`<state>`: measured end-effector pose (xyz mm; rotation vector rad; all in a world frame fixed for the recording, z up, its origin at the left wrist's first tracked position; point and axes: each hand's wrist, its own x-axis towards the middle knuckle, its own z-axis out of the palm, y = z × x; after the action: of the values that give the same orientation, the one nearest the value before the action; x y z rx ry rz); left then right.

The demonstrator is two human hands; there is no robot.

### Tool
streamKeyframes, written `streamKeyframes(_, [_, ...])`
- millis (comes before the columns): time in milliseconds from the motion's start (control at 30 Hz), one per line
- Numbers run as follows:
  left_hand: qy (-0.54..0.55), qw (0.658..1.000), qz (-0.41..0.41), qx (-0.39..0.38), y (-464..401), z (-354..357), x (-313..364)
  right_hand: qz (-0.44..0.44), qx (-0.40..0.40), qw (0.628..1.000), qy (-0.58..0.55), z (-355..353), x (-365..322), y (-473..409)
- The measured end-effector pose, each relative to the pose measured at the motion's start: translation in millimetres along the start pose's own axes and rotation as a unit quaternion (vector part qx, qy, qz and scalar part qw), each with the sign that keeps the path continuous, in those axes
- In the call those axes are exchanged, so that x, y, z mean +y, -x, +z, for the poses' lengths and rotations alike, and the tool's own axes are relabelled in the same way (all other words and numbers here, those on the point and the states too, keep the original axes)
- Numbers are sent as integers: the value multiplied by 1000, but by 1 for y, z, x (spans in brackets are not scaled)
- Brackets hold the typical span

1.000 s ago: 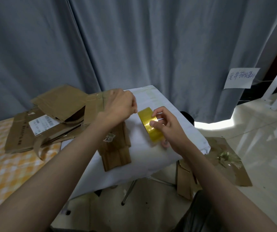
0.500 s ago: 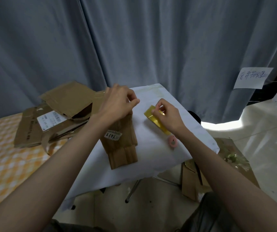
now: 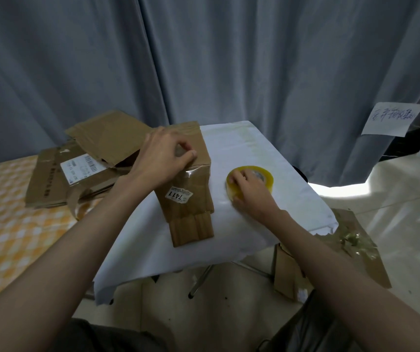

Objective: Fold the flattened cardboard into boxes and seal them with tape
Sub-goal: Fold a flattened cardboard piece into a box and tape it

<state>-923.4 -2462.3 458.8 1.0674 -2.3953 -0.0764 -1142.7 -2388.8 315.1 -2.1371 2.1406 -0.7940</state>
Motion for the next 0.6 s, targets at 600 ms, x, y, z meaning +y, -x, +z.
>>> streamKeyframes(600, [110, 994, 21, 0, 29, 11, -16, -57, 24, 971, -233, -65, -79, -26])
